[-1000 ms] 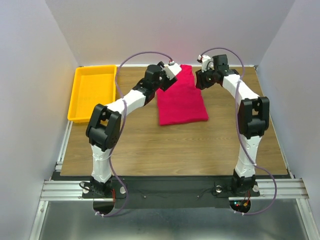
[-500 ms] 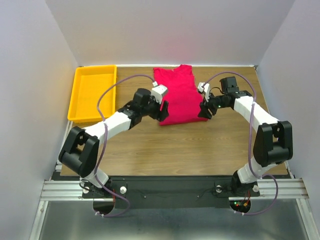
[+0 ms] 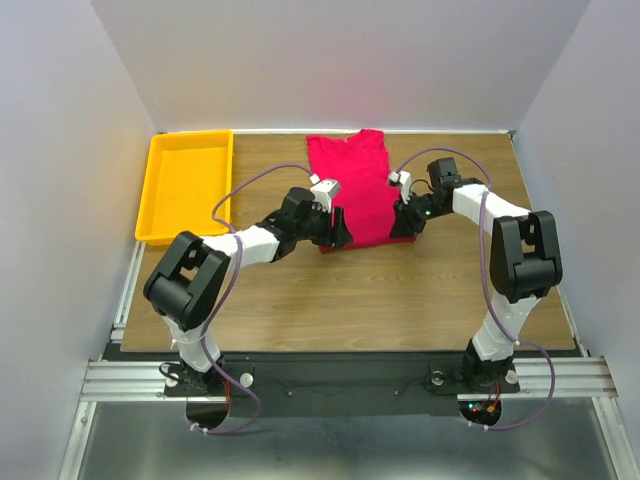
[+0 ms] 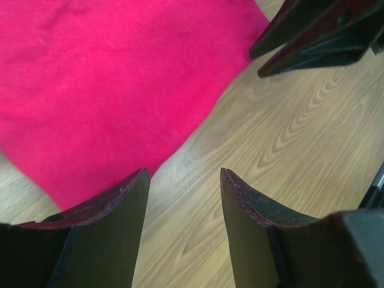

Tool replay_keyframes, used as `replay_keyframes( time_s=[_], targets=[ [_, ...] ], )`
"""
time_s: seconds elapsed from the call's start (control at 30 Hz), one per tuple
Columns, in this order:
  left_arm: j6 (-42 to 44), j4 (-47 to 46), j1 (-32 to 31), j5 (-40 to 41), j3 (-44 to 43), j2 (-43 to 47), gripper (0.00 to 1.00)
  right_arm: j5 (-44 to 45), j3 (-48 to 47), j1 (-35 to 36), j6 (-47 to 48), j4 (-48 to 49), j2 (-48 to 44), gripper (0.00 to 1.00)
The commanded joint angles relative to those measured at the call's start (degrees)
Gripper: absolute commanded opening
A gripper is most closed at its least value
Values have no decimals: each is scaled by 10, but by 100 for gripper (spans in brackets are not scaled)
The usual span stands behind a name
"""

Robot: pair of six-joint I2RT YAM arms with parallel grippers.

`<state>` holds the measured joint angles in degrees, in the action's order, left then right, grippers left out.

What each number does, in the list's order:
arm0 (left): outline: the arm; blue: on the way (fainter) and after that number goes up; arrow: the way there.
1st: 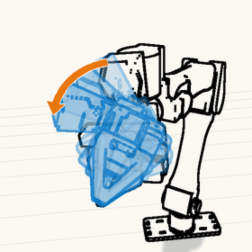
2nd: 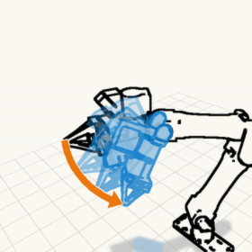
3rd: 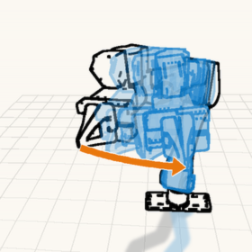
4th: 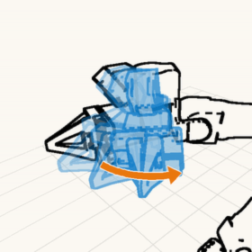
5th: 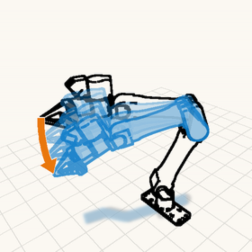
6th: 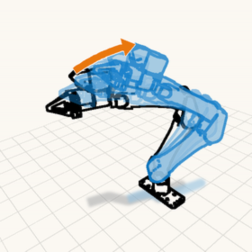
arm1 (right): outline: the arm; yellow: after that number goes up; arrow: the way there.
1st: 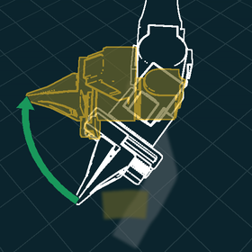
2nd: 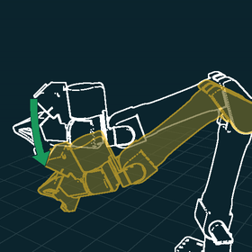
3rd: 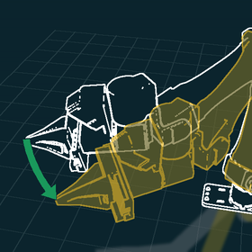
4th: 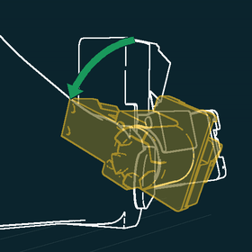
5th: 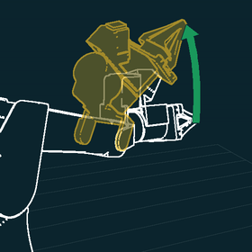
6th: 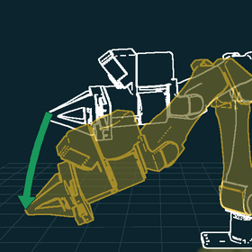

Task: Fold and stack the t-shirts
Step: Fold the tshirt

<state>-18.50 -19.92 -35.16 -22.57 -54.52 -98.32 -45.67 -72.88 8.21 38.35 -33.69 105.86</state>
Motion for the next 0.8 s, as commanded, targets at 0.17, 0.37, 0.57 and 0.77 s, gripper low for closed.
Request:
replay_keyframes(
  time_s=[0.17, 0.37, 0.57, 0.77],
  targets=[
    [-30, -35, 1, -8, -17, -44, 60, 22, -38, -3, -59, 17, 51, 27],
    [-34, -13, 6, 16, -9, -59, 60, 52, -40, -4, -72, 15, 71, 26],
    [-31, 16, 15, 40, -9, -64, 59, 73, -31, -5, -70, 13, 65, 27],
    [-9, 16, 22, 39, -10, -23, 60, 41, -57, -5, -71, 6, 13, 40]
  ],
)
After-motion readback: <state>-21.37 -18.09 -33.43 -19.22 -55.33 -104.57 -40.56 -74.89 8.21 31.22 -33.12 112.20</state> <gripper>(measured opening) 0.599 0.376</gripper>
